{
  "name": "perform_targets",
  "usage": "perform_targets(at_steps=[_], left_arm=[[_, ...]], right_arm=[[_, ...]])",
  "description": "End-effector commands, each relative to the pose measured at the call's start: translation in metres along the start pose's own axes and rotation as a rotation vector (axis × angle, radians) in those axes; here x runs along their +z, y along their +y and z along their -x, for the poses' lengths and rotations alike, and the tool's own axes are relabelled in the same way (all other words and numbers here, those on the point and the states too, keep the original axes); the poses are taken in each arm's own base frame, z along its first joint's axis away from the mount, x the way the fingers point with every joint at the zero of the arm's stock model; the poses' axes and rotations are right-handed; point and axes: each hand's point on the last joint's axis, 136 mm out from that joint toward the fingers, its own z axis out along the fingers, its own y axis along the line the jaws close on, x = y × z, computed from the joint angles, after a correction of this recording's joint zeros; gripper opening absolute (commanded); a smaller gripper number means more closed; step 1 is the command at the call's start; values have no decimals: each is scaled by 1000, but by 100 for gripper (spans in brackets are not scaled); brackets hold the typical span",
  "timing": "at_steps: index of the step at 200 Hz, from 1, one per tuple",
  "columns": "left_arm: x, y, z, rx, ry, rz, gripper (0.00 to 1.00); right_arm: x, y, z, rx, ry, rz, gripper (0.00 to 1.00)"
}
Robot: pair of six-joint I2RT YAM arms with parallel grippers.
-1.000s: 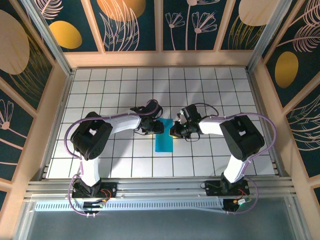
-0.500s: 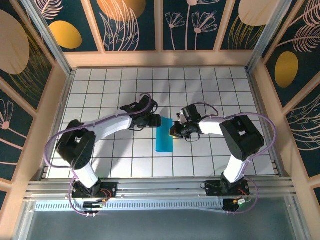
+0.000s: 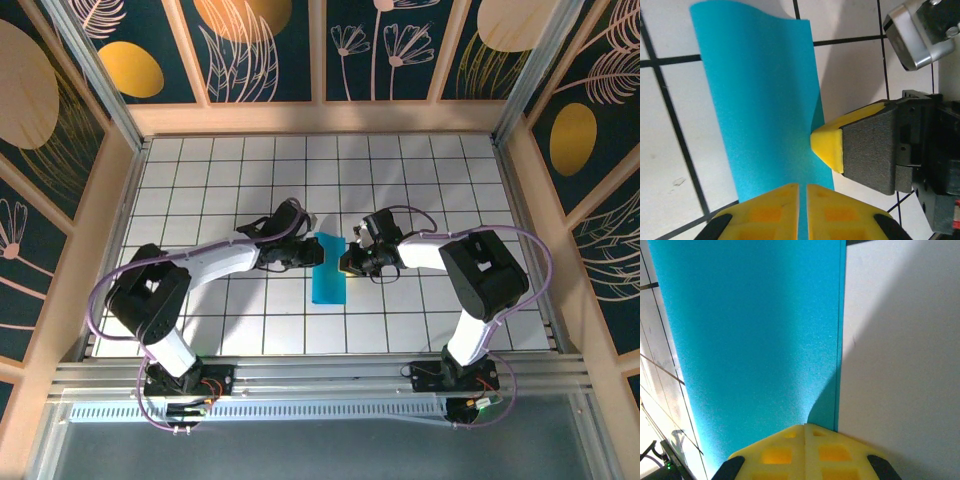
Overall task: Fold a paper plane with a square sheet of paper (fold left side to right side)
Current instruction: First fold the square sheet of paper in half at the center of the table.
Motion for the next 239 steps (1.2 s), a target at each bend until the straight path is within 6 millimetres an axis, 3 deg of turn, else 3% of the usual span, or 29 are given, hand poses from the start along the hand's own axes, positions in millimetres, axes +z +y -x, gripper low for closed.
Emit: perform_targets(at_steps=[1, 15, 65, 179, 206, 239], left_arm=[[10, -2, -7, 24, 19, -57, 11], [22, 12, -15, 14, 48, -29, 10], [32, 38, -23, -21, 67, 18, 10], [21, 80, -38, -143, 72, 53, 8], [16, 85, -38, -148, 65, 59, 7], [-5, 66, -19, -91, -23, 18, 5]], right_arm=[[12, -57, -30, 66, 75, -206, 0], [12, -59, -30, 67, 77, -212, 0], [11, -63, -34, 65, 84, -227, 0], [9, -68, -34, 57, 86, -258, 0], [9, -67, -34, 56, 86, -257, 0], [8, -66, -33, 54, 82, -255, 0]])
